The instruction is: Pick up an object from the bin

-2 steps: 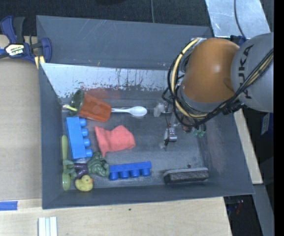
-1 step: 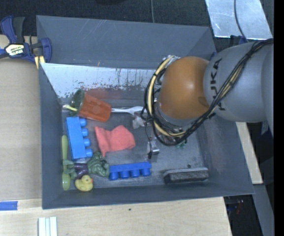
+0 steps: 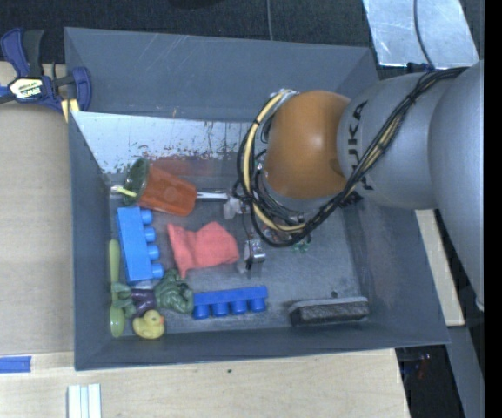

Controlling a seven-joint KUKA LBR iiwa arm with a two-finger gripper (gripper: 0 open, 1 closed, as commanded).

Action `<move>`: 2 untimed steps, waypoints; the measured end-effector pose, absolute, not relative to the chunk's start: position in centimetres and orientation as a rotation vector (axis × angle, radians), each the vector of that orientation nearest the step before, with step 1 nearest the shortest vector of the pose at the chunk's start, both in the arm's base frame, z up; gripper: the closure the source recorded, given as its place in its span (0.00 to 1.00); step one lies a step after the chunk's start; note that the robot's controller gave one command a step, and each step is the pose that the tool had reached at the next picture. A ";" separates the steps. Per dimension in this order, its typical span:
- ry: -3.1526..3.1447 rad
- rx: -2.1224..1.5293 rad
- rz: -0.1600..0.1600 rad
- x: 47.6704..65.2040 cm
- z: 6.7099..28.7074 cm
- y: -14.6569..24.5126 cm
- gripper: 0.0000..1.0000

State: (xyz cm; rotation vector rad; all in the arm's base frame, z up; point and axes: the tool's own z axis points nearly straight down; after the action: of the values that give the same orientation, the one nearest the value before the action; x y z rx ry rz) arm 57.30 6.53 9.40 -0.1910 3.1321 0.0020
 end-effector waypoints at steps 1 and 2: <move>3.120 -0.273 0.005 54.5 7.4 12.3 1.00; 3.120 -0.274 0.005 54.5 7.4 12.3 1.00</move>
Offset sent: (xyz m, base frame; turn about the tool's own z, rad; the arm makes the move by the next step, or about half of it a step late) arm 0.0000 0.0000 0.0000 0.0000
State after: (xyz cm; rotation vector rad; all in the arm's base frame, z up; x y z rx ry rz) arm 54.46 12.26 7.43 -0.2736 3.1196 0.0055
